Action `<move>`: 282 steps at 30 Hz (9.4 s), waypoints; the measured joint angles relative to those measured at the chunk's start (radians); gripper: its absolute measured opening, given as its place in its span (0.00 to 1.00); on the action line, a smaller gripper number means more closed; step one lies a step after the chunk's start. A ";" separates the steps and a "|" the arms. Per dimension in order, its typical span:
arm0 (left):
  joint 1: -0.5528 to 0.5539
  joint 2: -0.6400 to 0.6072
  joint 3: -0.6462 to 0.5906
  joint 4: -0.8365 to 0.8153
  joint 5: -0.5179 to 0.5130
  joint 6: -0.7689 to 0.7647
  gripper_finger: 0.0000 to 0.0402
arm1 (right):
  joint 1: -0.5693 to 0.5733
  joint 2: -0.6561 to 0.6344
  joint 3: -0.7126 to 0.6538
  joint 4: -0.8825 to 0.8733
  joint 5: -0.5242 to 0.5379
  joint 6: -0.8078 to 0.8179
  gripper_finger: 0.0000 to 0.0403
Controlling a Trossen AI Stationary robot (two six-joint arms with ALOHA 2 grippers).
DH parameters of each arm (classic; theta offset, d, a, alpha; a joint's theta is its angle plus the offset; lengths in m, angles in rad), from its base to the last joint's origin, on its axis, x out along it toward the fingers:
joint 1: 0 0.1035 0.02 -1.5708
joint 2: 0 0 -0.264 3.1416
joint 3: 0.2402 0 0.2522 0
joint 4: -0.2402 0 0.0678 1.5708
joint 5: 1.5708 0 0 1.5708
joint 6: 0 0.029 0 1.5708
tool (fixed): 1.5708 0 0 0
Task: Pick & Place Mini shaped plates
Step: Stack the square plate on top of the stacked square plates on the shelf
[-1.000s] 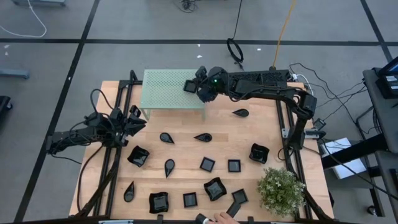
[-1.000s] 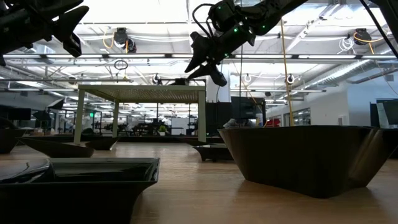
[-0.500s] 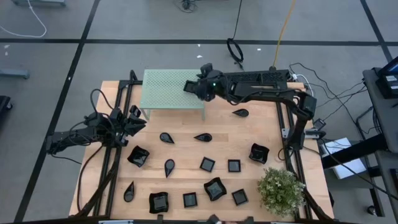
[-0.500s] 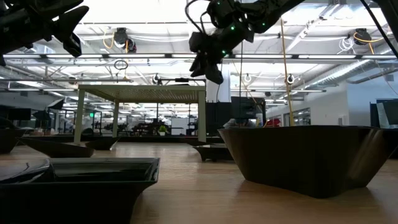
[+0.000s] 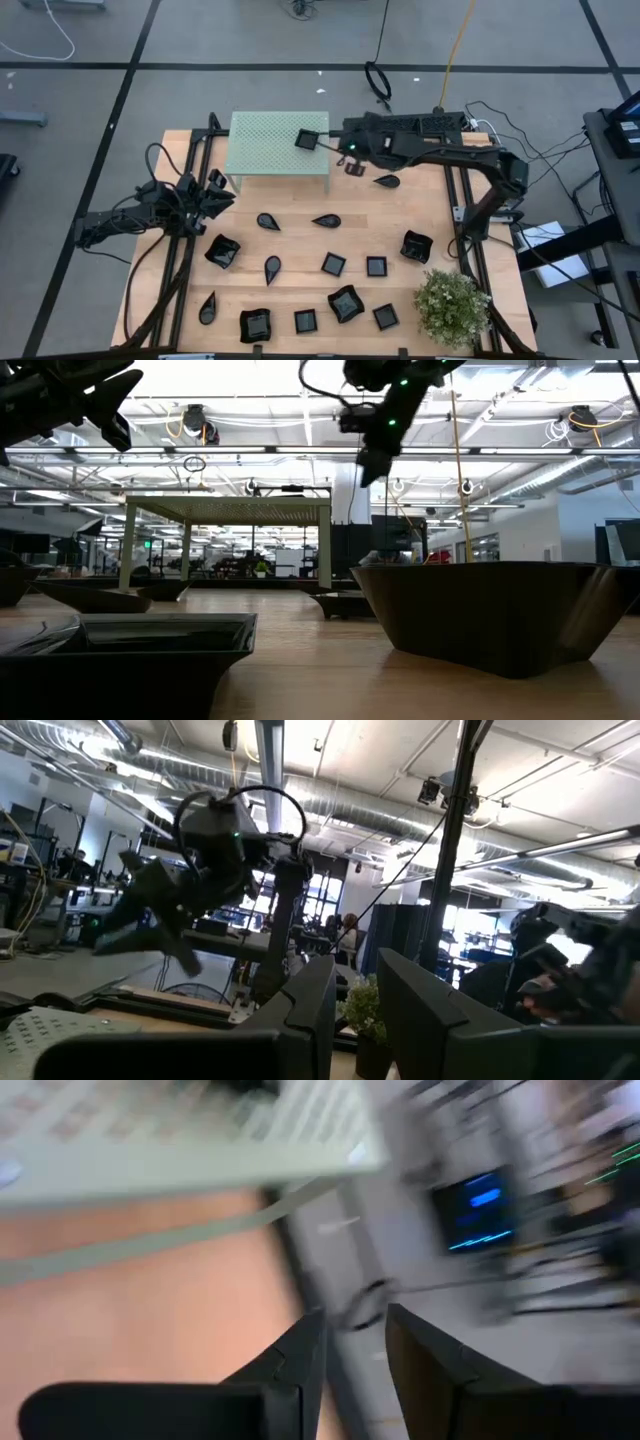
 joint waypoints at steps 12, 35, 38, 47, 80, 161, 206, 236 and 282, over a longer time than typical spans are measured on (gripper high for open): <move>0.000 0.000 0.000 0.000 0.000 0.000 0.20 | -0.121 -0.115 -0.003 -0.502 -0.392 0.401 0.23; 0.000 0.000 0.000 0.000 0.000 0.000 0.20 | 0.135 -0.288 -0.545 -0.618 -0.687 0.567 0.23; 0.000 0.000 0.000 0.000 0.000 0.000 0.20 | 0.185 -0.314 -0.563 -0.500 -0.700 0.539 0.23; 0.000 0.000 0.000 0.000 0.000 0.000 0.20 | 0.336 -0.292 -0.565 -0.080 -0.705 0.302 0.23; 0.000 0.000 0.000 0.000 0.000 0.000 0.20 | 0.511 -0.070 -0.565 0.165 -0.807 0.391 0.23; 0.000 0.000 0.000 0.000 0.000 0.000 0.20 | -0.180 0.005 0.009 0.428 -0.800 0.318 0.00; 0.000 0.000 0.000 0.000 0.000 0.000 0.20 | -0.242 0.198 0.145 0.448 -0.936 -0.054 0.04; 0.000 0.000 0.000 0.000 0.000 0.000 0.20 | -0.235 0.241 0.145 0.568 -0.665 -0.080 0.17; 0.000 0.000 0.000 0.000 0.000 0.000 0.20 | -0.230 0.286 0.145 0.515 -0.649 -0.130 0.18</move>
